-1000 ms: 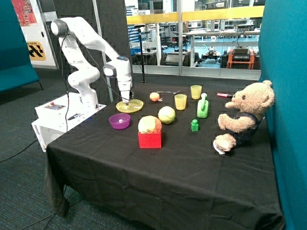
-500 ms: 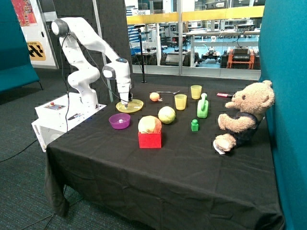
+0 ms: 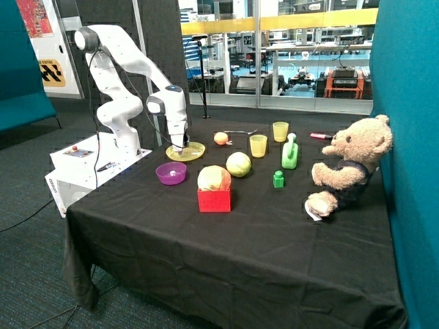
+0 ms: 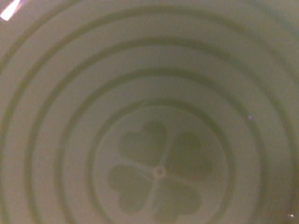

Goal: Roll the dices in the bowl

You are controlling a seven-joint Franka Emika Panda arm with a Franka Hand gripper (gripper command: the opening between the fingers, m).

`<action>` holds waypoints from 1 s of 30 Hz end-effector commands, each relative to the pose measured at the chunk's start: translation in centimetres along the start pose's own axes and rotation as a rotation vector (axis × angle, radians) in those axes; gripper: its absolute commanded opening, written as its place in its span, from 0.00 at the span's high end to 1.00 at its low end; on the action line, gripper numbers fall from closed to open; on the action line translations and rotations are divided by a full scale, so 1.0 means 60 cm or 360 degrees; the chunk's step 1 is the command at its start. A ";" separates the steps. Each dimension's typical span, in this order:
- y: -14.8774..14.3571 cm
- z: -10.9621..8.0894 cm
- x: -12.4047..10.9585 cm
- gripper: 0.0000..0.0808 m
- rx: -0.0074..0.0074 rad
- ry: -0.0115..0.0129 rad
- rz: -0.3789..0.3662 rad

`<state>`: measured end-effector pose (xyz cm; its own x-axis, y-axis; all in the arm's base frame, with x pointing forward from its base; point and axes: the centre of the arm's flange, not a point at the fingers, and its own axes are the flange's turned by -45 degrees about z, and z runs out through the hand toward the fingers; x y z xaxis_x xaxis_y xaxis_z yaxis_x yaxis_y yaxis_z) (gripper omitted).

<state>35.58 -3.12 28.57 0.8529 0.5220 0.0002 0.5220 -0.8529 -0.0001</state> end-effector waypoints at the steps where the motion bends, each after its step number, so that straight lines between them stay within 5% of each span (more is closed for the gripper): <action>1: 0.000 0.007 0.001 0.58 -0.00002 -0.00003 0.0008; 25: -0.002 0.022 -0.006 0.63 -0.00002 -0.00003 0.0026; 30: -0.005 0.023 -0.005 0.75 -0.00002 -0.00003 0.0018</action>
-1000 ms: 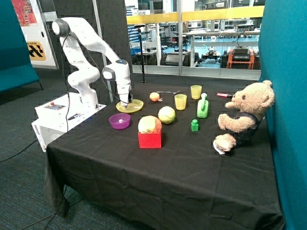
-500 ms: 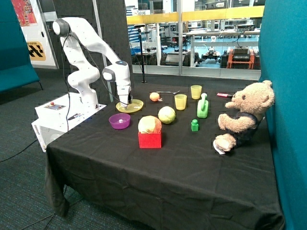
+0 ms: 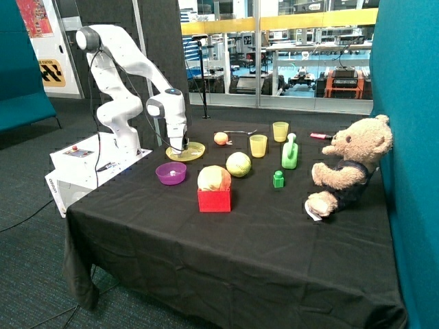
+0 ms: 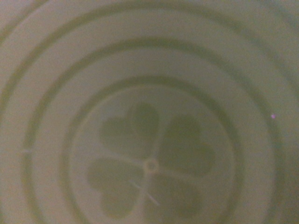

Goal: Roll the dices in the bowl

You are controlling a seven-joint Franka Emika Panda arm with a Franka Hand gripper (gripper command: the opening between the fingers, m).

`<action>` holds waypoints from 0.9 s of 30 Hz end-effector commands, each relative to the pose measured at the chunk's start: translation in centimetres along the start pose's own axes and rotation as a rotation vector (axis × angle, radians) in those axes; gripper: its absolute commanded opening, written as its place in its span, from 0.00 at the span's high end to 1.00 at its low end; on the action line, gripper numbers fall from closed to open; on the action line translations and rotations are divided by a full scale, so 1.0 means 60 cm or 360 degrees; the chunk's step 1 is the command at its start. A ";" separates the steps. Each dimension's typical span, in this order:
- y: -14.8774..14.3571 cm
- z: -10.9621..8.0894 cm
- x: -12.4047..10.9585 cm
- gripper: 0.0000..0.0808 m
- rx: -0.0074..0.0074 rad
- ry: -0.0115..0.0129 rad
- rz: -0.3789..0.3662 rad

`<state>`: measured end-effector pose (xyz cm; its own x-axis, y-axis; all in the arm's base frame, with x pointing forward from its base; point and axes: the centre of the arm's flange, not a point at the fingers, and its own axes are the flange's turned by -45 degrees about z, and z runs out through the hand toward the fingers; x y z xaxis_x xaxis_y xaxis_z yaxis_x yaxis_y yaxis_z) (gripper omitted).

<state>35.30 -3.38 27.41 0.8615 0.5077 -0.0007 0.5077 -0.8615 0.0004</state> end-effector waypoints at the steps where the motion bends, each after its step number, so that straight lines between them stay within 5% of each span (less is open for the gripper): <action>1: -0.007 0.004 0.001 0.81 0.00006 0.00011 -0.0009; 3: -0.007 0.003 0.001 0.95 0.00006 0.00011 -0.0007; 5: -0.006 0.002 0.000 0.99 0.00006 0.00011 -0.0004; 27: 0.014 0.003 -0.017 1.00 0.00006 0.00011 0.0026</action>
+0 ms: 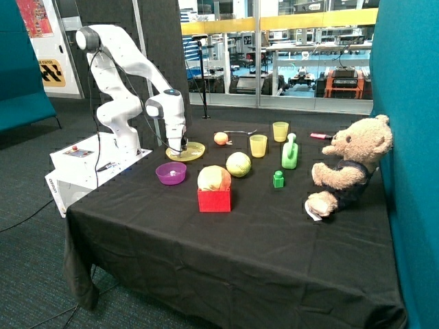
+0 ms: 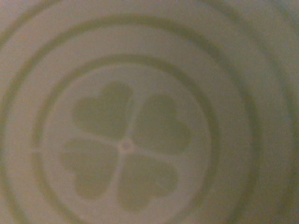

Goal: Roll the dices in the bowl

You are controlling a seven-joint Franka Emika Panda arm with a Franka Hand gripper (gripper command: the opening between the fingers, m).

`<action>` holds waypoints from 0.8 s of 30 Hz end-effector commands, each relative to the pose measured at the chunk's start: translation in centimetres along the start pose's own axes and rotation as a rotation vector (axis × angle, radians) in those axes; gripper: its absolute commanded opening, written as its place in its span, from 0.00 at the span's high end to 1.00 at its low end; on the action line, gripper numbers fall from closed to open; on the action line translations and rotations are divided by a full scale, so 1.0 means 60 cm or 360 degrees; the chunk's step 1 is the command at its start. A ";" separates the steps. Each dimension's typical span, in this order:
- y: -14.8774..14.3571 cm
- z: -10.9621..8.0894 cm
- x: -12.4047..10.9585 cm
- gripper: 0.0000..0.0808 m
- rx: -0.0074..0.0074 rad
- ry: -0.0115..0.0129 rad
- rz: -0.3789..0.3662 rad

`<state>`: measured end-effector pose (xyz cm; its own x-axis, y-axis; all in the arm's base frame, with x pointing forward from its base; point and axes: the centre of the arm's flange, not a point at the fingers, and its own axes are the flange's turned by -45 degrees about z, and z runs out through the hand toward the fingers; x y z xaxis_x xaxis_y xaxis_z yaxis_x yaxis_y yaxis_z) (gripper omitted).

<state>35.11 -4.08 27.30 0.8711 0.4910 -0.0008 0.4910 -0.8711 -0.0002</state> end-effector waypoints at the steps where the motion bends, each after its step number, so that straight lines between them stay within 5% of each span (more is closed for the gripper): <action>1: 0.005 0.001 -0.008 1.00 -0.00004 0.00013 -0.0006; 7: -0.001 -0.006 -0.003 1.00 -0.00004 0.00013 -0.0038; 24: -0.031 -0.166 0.066 1.00 -0.00004 0.00013 -0.0146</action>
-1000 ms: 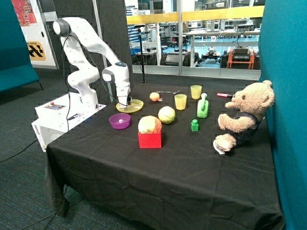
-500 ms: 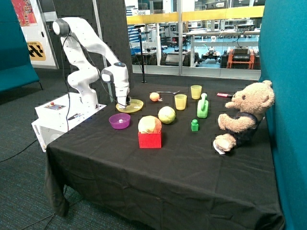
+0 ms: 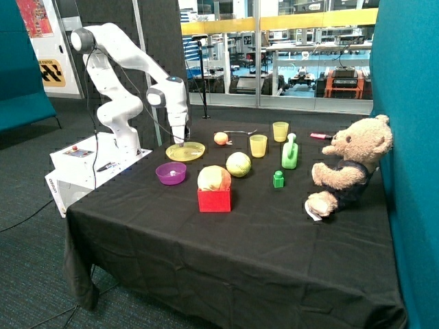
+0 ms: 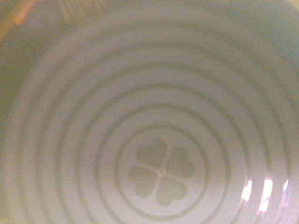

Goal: Roll the dices in the bowl

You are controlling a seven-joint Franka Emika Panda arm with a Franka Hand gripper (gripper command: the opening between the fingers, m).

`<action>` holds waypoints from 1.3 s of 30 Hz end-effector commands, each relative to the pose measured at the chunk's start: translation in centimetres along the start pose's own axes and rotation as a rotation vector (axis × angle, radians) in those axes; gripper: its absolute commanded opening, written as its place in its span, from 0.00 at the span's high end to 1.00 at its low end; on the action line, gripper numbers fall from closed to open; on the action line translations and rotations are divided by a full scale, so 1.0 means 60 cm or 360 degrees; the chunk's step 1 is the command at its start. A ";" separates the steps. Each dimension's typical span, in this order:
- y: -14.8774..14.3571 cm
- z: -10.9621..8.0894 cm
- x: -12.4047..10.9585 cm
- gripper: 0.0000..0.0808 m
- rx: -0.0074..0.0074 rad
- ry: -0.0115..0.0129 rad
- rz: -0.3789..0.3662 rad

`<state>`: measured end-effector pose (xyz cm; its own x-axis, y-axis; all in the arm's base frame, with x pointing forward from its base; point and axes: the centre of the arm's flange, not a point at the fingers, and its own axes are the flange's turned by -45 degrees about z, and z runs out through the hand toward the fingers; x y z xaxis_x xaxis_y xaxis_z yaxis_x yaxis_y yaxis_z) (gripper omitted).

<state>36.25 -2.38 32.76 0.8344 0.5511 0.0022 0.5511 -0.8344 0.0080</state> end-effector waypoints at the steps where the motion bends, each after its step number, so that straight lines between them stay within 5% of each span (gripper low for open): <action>1: -0.013 -0.080 0.039 1.00 0.00128 -0.00034 -0.0035; 21: 0.024 -0.187 0.087 1.00 0.00124 -0.00047 0.0294; 39: 0.133 -0.241 0.057 1.00 0.00114 -0.00069 0.0881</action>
<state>42.36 -3.98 45.58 0.9787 0.2051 0.0021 0.2051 -0.9787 0.0001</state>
